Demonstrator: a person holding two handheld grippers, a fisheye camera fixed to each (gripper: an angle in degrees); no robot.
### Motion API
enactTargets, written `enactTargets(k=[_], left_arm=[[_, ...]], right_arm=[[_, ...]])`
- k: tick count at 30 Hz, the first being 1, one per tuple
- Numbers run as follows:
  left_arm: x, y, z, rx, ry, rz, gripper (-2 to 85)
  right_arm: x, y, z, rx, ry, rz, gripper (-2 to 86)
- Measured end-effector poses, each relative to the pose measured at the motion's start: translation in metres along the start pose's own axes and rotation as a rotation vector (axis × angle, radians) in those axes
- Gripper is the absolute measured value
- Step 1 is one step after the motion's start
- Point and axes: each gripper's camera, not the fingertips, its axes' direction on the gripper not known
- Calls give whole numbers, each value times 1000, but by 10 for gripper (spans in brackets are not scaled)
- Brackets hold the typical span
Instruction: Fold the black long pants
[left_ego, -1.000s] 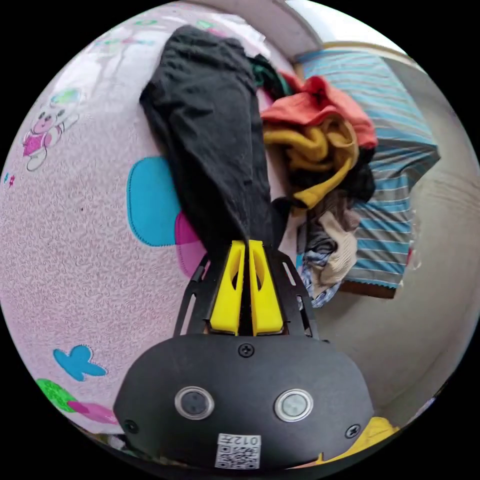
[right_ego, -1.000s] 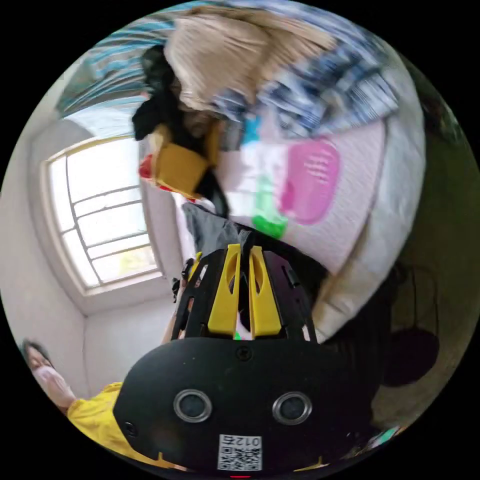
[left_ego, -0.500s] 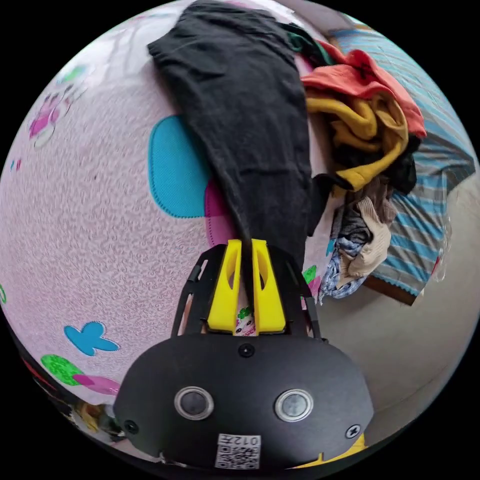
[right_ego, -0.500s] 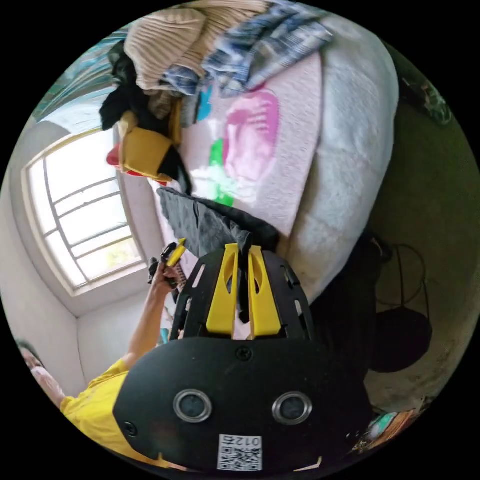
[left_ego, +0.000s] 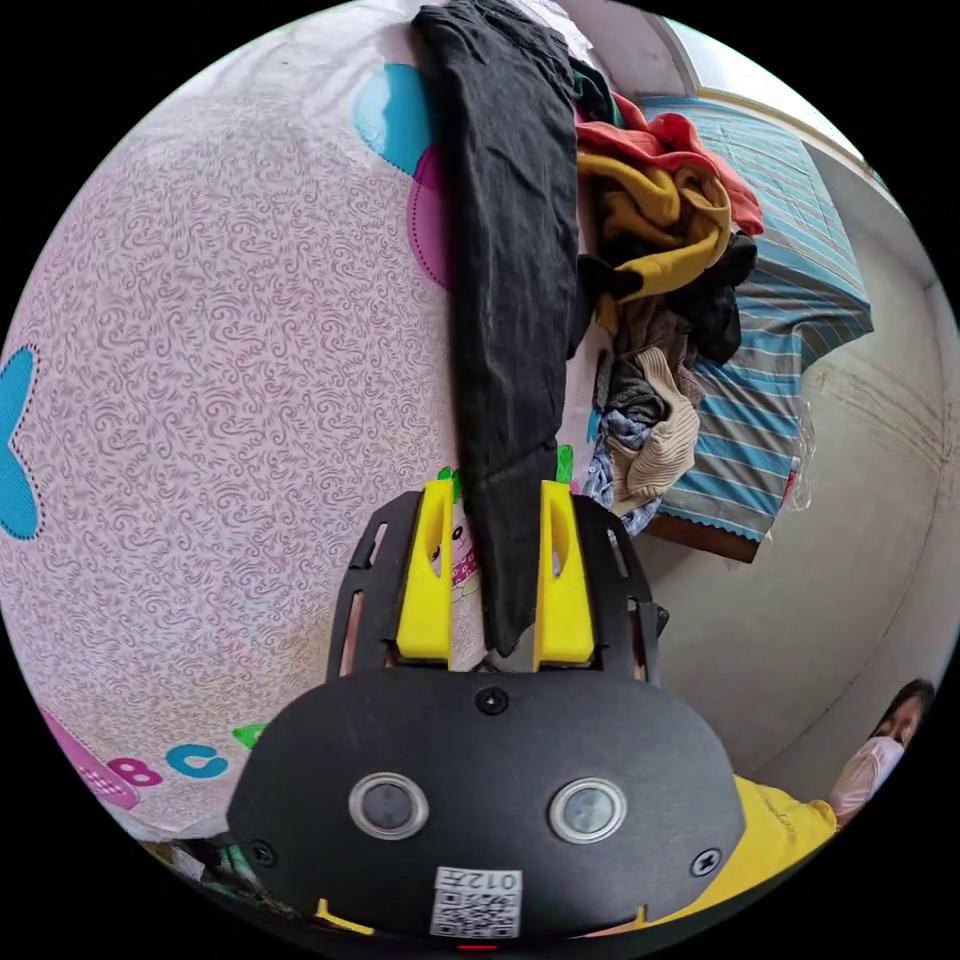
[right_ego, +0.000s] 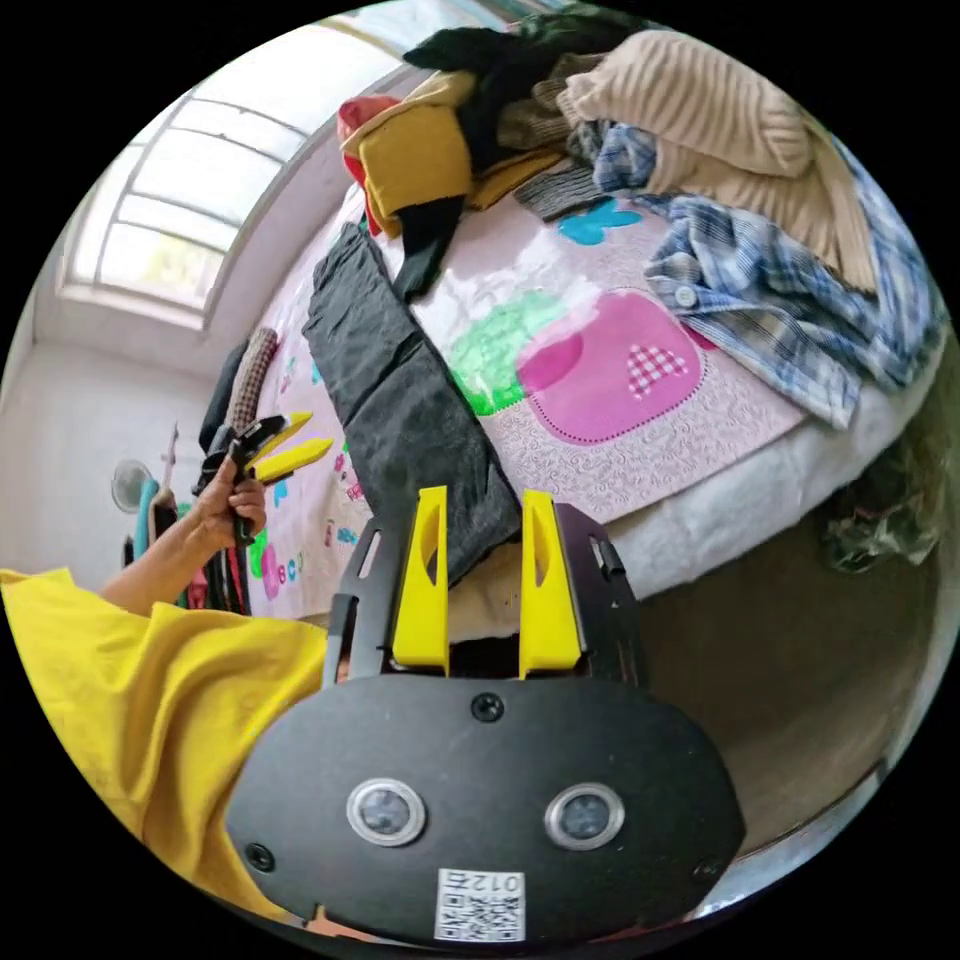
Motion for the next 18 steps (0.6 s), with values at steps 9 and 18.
enactTargets(k=[9,18], left_arm=[[38,-35,32,-134,-188,37,45],[36,-31,-38,23,-62,41,54]], right_arm=[[-4,-10,38,-149,-16,-13,30],[-8,-14,39,-210,8,15,30]])
